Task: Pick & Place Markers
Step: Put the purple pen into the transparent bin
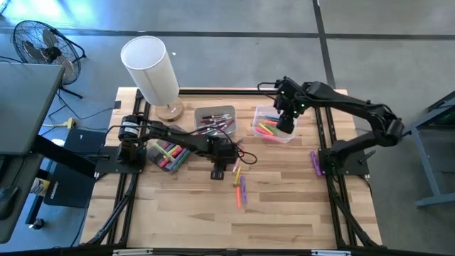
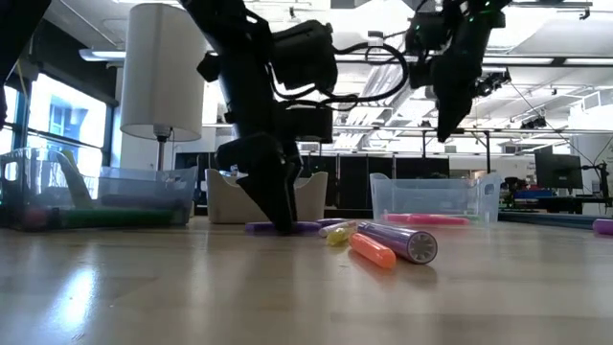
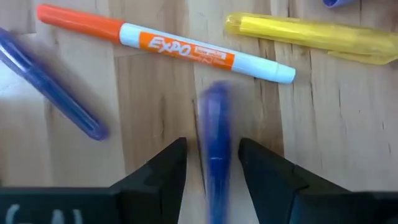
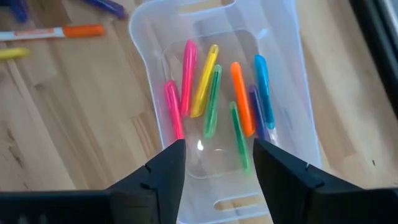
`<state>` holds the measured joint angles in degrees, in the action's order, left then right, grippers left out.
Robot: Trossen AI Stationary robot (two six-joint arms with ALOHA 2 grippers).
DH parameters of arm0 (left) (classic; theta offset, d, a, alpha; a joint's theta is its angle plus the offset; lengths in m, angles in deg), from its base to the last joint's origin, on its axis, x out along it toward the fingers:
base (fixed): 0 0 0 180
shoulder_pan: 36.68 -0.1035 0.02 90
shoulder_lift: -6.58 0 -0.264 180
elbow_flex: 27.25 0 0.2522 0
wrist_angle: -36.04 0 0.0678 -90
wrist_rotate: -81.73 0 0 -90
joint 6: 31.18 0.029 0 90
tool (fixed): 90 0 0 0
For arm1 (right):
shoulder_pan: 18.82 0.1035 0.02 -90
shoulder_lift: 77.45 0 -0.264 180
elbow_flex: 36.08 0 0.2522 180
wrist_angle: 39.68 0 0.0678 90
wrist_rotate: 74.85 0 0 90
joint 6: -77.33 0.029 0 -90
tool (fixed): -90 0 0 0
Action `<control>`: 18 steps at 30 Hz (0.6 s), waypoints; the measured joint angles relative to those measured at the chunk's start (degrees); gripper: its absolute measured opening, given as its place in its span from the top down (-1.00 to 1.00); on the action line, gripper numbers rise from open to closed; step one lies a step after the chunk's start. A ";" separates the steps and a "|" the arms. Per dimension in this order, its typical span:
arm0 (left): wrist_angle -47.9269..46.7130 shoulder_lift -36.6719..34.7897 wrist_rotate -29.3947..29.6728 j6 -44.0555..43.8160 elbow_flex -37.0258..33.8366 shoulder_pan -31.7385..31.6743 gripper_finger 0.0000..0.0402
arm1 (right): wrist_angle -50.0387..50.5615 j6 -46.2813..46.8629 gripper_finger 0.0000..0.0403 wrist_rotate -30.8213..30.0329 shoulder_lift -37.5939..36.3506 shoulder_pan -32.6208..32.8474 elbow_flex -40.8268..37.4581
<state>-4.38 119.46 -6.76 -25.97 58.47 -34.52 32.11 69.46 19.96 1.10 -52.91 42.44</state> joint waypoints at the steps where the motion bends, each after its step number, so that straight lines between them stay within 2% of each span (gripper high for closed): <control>1: -0.05 0.25 -0.30 0.35 -0.02 -0.02 0.25 | 0.18 0.25 0.12 0.05 -0.84 0.02 0.00; 5: -0.22 0.42 -0.78 0.63 -0.09 0.04 0.40 | 0.96 1.27 0.11 0.10 -4.21 0.00 0.00; 11: -0.37 0.49 -1.17 -0.30 -0.19 0.11 0.86 | 2.40 6.58 0.12 0.15 -9.03 0.00 0.02; 18: -0.66 0.55 -0.15 -4.30 -0.22 0.74 0.83 | 5.58 13.33 0.13 -0.68 -14.88 1.26 0.02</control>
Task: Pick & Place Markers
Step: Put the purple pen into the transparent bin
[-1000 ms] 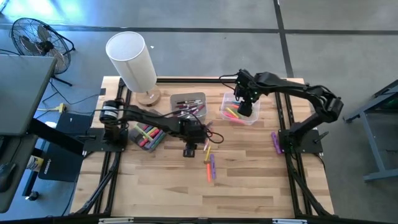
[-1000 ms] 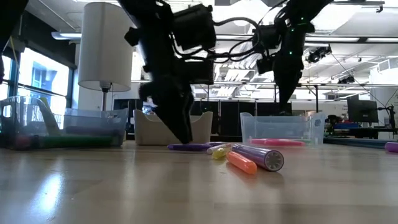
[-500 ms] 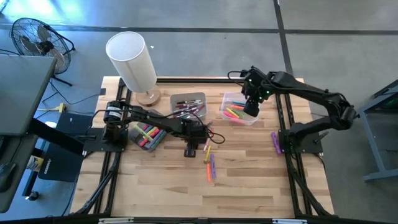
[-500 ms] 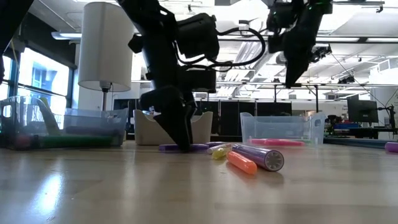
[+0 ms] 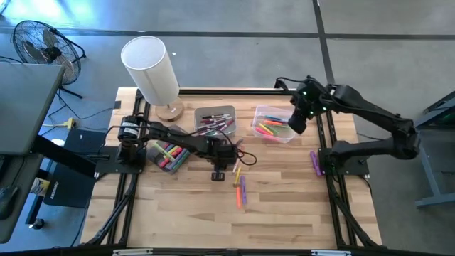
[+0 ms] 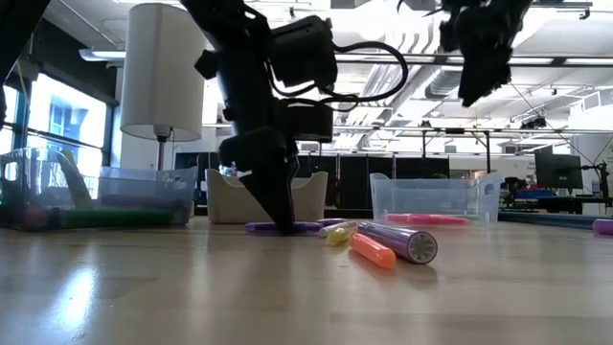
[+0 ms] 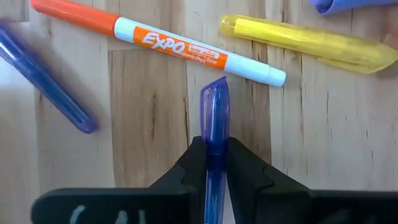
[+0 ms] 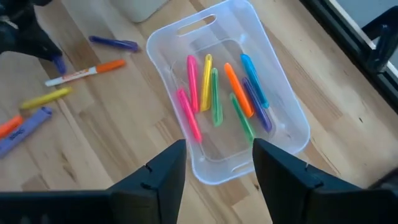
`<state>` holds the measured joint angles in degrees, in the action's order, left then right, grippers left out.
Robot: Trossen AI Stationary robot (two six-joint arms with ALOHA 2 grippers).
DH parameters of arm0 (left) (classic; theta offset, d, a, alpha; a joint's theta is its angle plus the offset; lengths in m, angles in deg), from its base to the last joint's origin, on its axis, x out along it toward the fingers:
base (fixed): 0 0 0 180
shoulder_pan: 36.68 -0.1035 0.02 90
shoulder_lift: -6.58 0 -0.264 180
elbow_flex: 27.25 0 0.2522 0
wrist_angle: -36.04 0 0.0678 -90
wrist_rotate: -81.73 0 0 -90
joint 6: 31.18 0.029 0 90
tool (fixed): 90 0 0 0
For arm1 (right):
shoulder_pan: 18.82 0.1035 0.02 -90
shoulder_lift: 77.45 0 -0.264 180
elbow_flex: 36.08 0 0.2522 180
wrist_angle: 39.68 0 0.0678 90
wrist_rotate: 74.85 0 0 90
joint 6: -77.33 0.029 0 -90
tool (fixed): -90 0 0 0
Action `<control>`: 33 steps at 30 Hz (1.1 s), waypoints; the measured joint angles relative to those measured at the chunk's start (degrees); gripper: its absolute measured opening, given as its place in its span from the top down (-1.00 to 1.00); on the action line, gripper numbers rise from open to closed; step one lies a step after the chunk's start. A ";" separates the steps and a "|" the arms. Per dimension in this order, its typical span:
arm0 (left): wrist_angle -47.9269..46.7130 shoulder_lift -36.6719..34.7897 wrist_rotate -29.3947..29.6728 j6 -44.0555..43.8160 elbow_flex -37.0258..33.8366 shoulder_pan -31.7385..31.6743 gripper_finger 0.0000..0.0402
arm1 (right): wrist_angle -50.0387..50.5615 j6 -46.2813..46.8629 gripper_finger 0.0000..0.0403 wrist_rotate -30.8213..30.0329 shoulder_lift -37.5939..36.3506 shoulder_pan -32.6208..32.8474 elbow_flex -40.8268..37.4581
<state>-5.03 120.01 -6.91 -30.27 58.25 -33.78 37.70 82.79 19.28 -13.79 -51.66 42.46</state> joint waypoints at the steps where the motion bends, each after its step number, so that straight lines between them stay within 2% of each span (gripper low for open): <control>1: -0.02 0.00 0.31 -0.92 -0.02 0.15 0.83 | 0.49 0.50 0.14 -0.39 -0.93 0.50 0.00; 8: -2.43 -2.31 2.08 -9.54 0.14 0.11 0.84 | 1.99 6.13 0.14 -4.07 -7.50 5.59 0.00; 11: -4.07 -2.14 3.05 -10.21 3.16 -0.60 0.84 | 1.61 8.87 0.14 -6.55 -10.04 8.56 -1.12; 14: -9.10 -2.31 4.42 -9.07 9.18 -1.81 0.84 | -2.02 12.48 0.16 -8.16 -14.08 11.79 -7.98; 17: -13.78 -2.32 4.80 -5.13 15.31 -3.59 0.84 | -8.63 16.61 0.16 -6.75 -18.64 14.70 -17.88; 20: -14.59 -2.50 5.35 -0.21 19.62 -5.84 0.84 | -18.48 19.41 0.16 -2.96 -22.89 18.29 -27.41; 25: -15.04 -2.49 7.13 5.11 24.64 -11.47 0.84 | -35.28 21.69 0.20 -1.35 -27.20 23.26 -39.92; 29: -11.66 -2.47 5.82 7.92 29.53 -15.59 0.84 | -43.63 21.70 0.25 -1.59 -28.34 25.72 -44.83; 33: -5.91 2.67 2.02 10.86 36.09 -17.30 0.84 | -46.20 21.72 0.28 -2.48 -28.44 26.55 -45.83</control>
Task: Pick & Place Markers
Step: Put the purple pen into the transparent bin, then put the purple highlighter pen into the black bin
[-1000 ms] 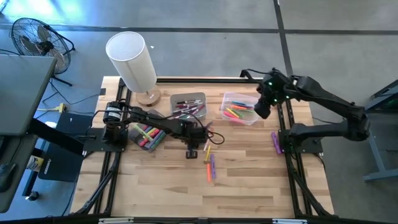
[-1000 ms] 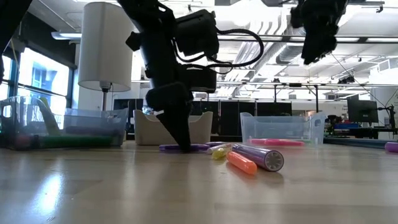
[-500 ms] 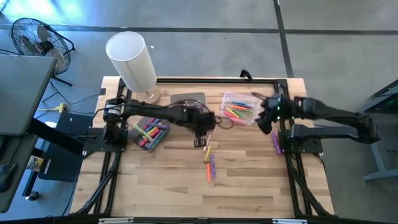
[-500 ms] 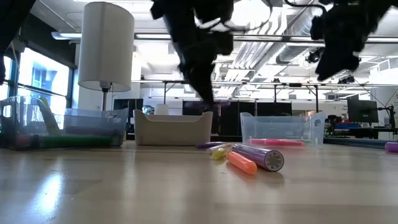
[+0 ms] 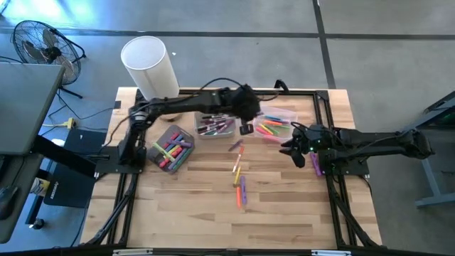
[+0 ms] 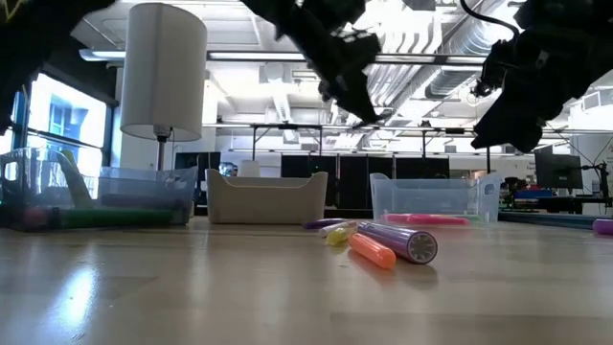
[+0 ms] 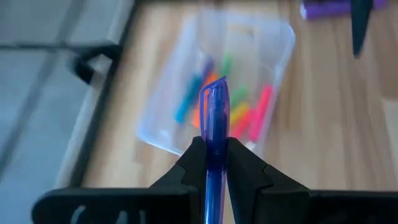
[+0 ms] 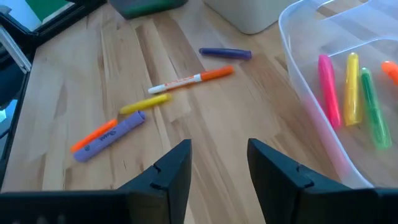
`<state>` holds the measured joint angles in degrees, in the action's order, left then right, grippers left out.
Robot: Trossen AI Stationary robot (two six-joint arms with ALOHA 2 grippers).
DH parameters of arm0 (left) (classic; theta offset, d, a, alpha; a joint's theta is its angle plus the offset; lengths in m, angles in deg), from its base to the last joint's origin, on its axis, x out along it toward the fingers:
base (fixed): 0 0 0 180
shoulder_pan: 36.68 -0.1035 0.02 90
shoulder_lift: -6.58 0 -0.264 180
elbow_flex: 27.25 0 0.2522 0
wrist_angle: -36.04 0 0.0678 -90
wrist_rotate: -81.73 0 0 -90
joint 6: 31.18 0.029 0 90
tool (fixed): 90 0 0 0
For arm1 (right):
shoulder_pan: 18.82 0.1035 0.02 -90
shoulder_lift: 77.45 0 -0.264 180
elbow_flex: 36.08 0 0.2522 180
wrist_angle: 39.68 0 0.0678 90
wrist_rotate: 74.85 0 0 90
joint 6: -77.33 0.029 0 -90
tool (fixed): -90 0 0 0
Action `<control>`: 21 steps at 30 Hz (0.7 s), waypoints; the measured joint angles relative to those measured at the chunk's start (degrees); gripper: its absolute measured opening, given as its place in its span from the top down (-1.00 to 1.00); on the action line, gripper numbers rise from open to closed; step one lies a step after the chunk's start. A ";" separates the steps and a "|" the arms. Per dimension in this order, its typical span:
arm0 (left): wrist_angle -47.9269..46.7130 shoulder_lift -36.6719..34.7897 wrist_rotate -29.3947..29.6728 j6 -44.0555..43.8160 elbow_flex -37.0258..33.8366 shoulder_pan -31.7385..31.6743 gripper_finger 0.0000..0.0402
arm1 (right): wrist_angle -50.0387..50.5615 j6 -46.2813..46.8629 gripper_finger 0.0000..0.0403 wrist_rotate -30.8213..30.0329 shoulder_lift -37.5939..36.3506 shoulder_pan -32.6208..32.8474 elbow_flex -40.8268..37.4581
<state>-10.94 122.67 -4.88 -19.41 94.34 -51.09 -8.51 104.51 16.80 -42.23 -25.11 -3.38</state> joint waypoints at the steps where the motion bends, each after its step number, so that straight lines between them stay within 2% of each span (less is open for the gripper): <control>1: -0.88 1.79 -1.00 0.00 2.02 -0.29 0.84 | 0.10 -0.04 0.28 -0.04 -0.04 0.00 0.00; 5: 0.06 10.51 -4.00 -0.67 12.58 -0.61 0.84 | 0.11 -0.12 0.28 -0.03 -0.02 -0.02 0.00; 10: 0.45 18.39 -7.82 -3.17 21.45 -0.60 0.84 | 0.28 -0.02 0.28 0.21 -0.02 -0.02 0.00; 12: -2.34 19.27 -8.38 -4.55 21.99 -0.60 0.80 | 0.28 0.02 0.28 0.39 -0.02 -0.02 0.00; 15: -0.75 18.75 -8.43 -5.60 20.86 -0.57 0.60 | 0.27 0.44 0.28 0.40 -0.02 -0.02 0.00; 21: -3.30 18.99 -7.22 -6.02 19.76 -0.57 0.24 | 0.25 1.31 0.28 0.23 -0.02 -0.02 0.00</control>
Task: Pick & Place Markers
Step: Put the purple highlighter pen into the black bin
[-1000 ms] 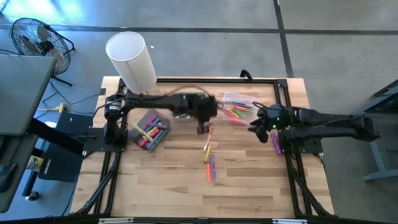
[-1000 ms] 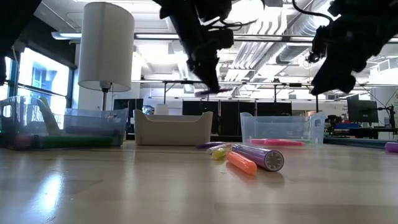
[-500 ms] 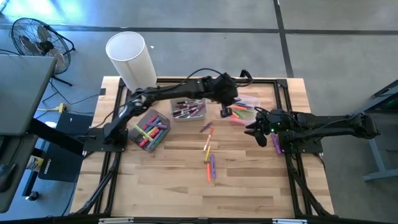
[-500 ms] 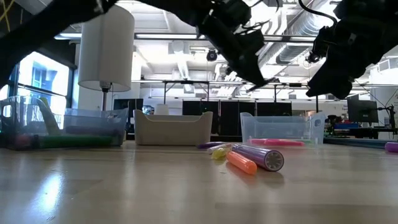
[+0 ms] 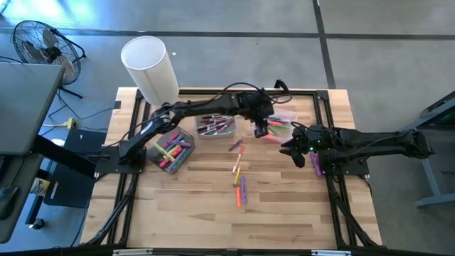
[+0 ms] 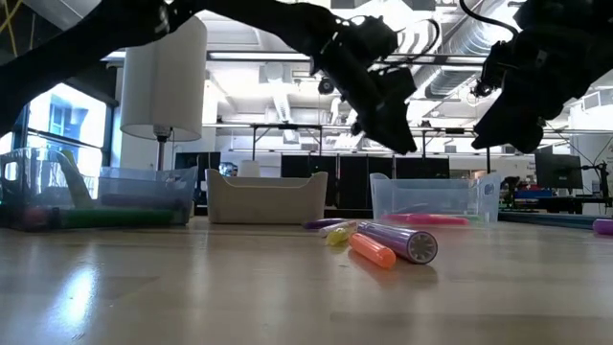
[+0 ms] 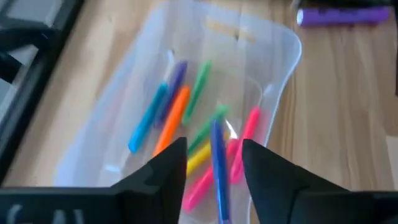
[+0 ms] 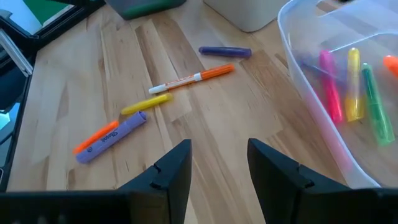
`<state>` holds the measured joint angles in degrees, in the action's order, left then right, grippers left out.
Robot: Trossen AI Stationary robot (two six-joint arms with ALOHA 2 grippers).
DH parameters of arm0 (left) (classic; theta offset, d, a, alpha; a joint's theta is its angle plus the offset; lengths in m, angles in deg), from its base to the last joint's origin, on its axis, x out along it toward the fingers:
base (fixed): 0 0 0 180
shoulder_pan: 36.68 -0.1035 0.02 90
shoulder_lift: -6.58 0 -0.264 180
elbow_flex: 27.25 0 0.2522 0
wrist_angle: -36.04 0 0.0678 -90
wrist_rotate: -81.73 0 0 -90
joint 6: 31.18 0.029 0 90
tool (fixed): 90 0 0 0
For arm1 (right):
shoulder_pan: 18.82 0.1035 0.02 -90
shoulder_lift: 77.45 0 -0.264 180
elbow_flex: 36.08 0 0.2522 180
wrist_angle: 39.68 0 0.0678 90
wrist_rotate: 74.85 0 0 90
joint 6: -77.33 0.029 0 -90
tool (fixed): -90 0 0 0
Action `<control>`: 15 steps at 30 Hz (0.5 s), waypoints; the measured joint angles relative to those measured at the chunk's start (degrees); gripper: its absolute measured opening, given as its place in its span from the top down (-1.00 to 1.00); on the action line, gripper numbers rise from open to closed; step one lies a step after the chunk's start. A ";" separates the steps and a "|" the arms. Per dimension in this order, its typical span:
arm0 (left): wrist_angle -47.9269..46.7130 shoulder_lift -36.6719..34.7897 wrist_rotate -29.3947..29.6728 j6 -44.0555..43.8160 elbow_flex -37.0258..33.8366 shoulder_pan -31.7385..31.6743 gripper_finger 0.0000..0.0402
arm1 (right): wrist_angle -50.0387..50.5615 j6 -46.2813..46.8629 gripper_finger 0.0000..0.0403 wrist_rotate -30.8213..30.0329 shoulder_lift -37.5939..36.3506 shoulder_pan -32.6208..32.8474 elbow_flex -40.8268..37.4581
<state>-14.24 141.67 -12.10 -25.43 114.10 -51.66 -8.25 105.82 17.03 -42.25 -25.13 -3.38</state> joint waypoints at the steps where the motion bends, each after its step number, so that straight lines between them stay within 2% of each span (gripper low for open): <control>1: 0.37 -0.06 0.38 -0.01 0.06 0.00 0.21 | -0.11 0.02 0.28 -0.06 0.00 0.00 0.00; 5: -2.70 -0.13 0.51 -0.17 1.87 0.00 0.13 | -1.30 0.02 0.28 -0.08 0.02 0.00 0.00; 9: -10.61 -0.28 -0.06 -6.27 7.14 0.36 0.12 | -2.63 0.02 0.28 -0.08 0.02 0.00 0.00; 12: -12.68 -1.05 -7.00 -8.51 7.00 1.02 0.16 | -2.61 0.02 0.28 -0.11 0.02 0.00 0.00; 15: -14.64 -1.87 -8.13 -11.71 7.33 3.28 0.29 | -2.90 -0.22 0.28 -0.14 0.02 0.00 0.00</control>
<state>-28.88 139.80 -20.23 -37.14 121.43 -48.38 -11.15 105.60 16.89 -42.23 -25.13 -3.38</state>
